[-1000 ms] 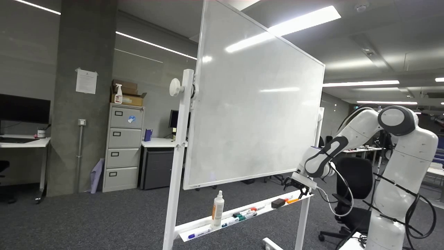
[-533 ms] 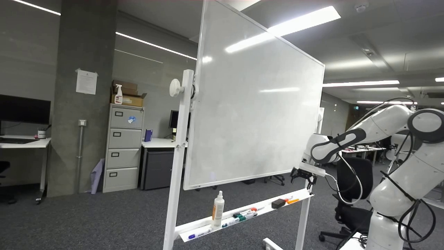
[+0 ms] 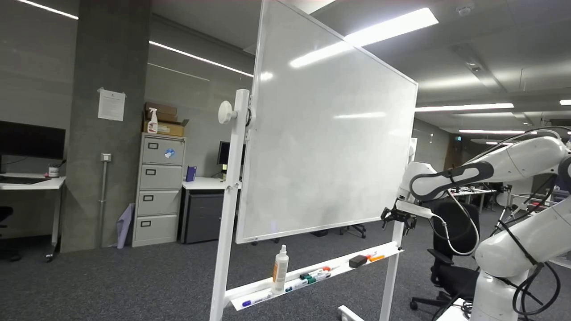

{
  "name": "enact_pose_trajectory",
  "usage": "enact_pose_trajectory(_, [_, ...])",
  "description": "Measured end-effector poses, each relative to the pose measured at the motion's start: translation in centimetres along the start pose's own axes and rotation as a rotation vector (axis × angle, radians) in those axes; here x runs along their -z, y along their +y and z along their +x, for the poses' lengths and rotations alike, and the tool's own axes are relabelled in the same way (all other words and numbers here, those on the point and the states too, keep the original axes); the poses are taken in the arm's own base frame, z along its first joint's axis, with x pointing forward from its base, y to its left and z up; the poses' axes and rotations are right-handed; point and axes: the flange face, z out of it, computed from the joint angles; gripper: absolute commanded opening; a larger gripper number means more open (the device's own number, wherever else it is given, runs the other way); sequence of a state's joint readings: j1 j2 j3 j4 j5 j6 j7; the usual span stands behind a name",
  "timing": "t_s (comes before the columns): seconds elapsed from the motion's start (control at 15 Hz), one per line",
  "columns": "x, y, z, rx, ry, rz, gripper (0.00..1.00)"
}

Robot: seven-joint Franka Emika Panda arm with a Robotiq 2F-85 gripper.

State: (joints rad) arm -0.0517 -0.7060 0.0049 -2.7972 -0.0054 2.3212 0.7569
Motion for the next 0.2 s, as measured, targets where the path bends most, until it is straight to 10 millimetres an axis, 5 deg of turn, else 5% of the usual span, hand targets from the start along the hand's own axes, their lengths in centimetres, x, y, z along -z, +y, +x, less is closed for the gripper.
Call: enact_pose_trajectory(0.2, [-0.1,-0.01,-0.01,0.001,-0.002,-0.002,1.0])
